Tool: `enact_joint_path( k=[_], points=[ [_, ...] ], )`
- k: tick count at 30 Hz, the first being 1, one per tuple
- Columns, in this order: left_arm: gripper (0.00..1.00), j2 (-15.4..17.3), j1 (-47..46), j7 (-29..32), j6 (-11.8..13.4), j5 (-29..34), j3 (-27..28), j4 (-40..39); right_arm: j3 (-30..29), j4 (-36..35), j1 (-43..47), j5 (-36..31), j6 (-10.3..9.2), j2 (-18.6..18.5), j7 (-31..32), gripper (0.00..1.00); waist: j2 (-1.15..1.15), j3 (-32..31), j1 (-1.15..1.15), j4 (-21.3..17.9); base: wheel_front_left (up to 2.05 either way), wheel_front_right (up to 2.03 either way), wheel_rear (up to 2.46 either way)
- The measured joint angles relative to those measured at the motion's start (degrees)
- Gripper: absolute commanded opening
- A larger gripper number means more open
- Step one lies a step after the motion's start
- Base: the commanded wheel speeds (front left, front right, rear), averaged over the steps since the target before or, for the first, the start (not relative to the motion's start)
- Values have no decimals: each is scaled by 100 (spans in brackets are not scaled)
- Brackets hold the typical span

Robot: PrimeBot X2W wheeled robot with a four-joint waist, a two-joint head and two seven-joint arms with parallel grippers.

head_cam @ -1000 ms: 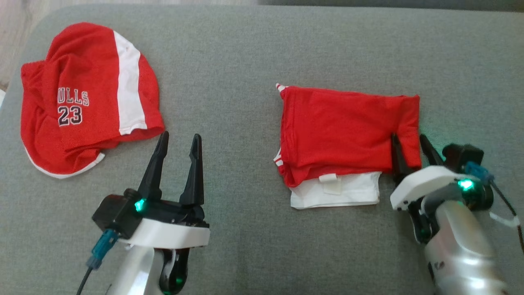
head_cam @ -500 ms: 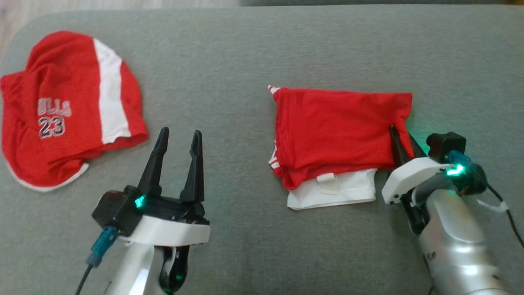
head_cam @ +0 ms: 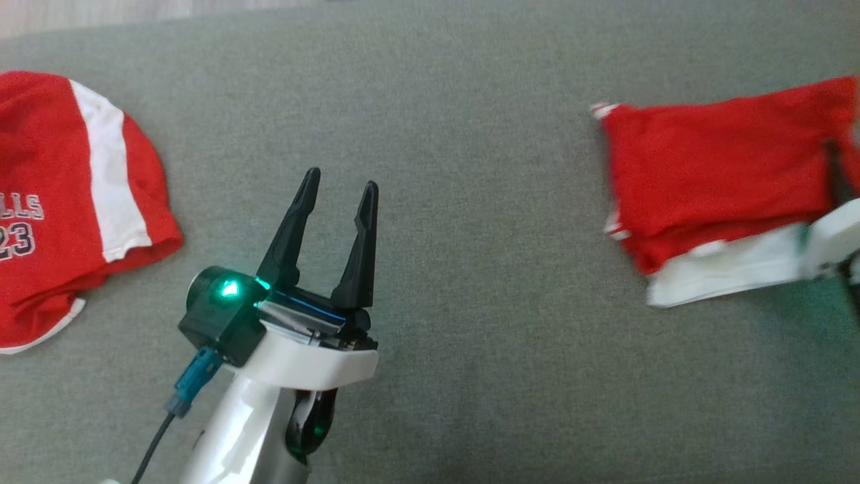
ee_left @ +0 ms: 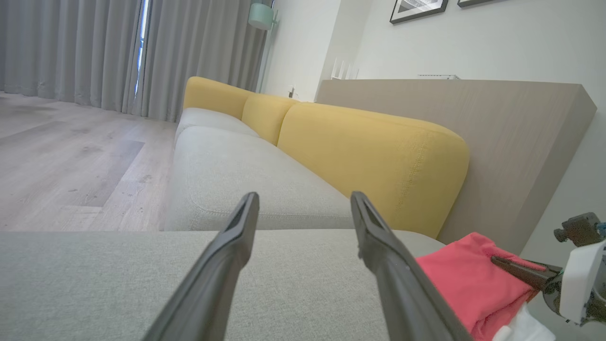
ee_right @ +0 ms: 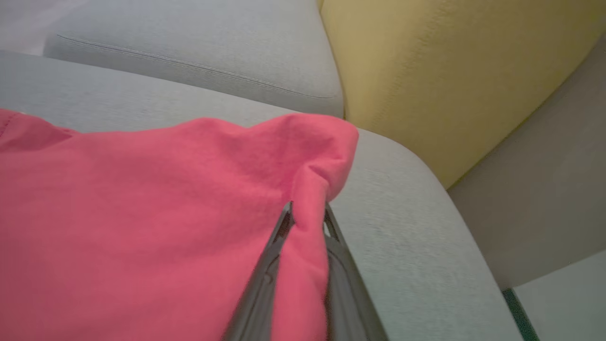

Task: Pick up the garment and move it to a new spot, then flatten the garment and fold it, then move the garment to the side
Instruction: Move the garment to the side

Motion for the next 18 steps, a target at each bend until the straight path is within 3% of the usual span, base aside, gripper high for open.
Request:
enact_joint_path(
  k=[7, 18],
  points=[
    [100, 0, -54, 0, 0, 53, -14, -9, -488, 26, -70, 3, 0, -448, 97, 0, 0, 298, 0, -1, 0, 0, 0],
    [100, 1, -158, 0, 0, 53, 5, -1, -1040, 82, -183, -310, 0, -461, 120, 0, 0, 352, 0, 75, 0, 0, 0]
  ],
)
